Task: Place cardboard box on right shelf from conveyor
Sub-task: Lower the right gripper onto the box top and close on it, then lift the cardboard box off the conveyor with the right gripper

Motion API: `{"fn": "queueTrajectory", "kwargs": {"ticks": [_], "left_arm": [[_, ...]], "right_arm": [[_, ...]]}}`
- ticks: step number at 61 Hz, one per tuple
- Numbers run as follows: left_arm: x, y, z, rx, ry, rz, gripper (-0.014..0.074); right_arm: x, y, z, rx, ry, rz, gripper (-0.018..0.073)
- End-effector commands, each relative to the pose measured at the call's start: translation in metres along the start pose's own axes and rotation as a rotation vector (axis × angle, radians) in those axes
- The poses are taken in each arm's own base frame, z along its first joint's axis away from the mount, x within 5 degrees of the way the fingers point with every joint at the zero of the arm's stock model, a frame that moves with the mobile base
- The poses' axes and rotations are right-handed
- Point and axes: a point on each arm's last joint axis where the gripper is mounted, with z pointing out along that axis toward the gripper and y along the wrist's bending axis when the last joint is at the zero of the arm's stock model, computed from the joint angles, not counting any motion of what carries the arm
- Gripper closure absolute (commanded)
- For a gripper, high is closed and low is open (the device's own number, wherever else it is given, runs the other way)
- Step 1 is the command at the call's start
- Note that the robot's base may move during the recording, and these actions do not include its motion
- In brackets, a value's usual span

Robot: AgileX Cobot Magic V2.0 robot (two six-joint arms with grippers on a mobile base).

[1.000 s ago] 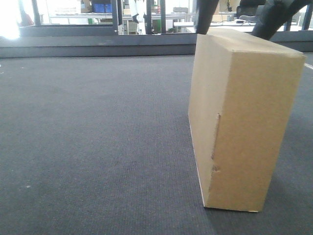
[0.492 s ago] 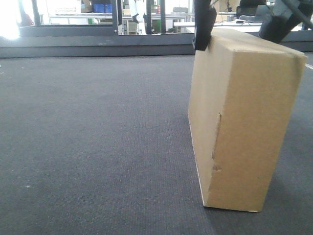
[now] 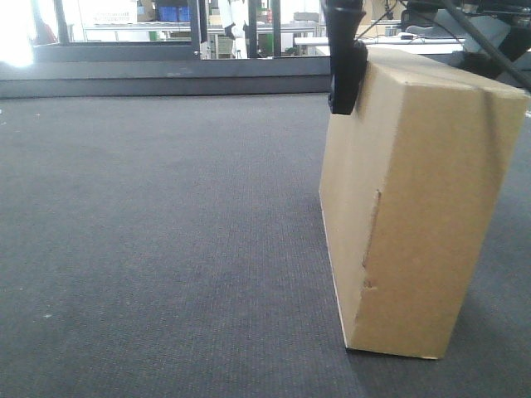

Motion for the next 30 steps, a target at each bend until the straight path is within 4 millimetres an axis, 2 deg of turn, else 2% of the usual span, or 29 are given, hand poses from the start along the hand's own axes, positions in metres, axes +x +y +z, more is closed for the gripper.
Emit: {"fn": "queueTrajectory", "kwargs": {"ticks": [1, 6, 9, 18, 19, 23, 30], "left_arm": [[-0.006, 0.0, 0.0, -0.003, -0.084, -0.006, 0.0713], [-0.006, 0.0, 0.0, -0.003, -0.084, -0.006, 0.0713], [-0.006, 0.0, 0.0, -0.003, -0.084, -0.006, 0.0713], [-0.006, 0.0, 0.0, -0.003, -0.084, -0.006, 0.0713], [-0.006, 0.0, 0.0, -0.003, -0.084, -0.006, 0.0712], [-0.006, 0.0, 0.0, -0.003, -0.084, -0.006, 0.0712], [-0.006, 0.0, 0.0, -0.003, -0.084, -0.006, 0.0713]], "right_arm": [[-0.004, 0.002, -0.023, -0.046, -0.073, 0.007, -0.0022], [-0.003, 0.002, -0.023, -0.047, -0.072, 0.016, 0.0017], [-0.004, 0.002, -0.023, -0.047, -0.073, 0.016, 0.0103], [-0.002, 0.001, -0.03, -0.059, -0.088, 0.013, 0.0561], [-0.002, 0.001, -0.031, -0.062, -0.093, 0.013, 0.0574], [-0.002, -0.001, -0.038, -0.076, -0.117, -0.001, 0.0513], [-0.004, -0.011, -0.056, -0.1, -0.187, -0.051, 0.0512]]}}
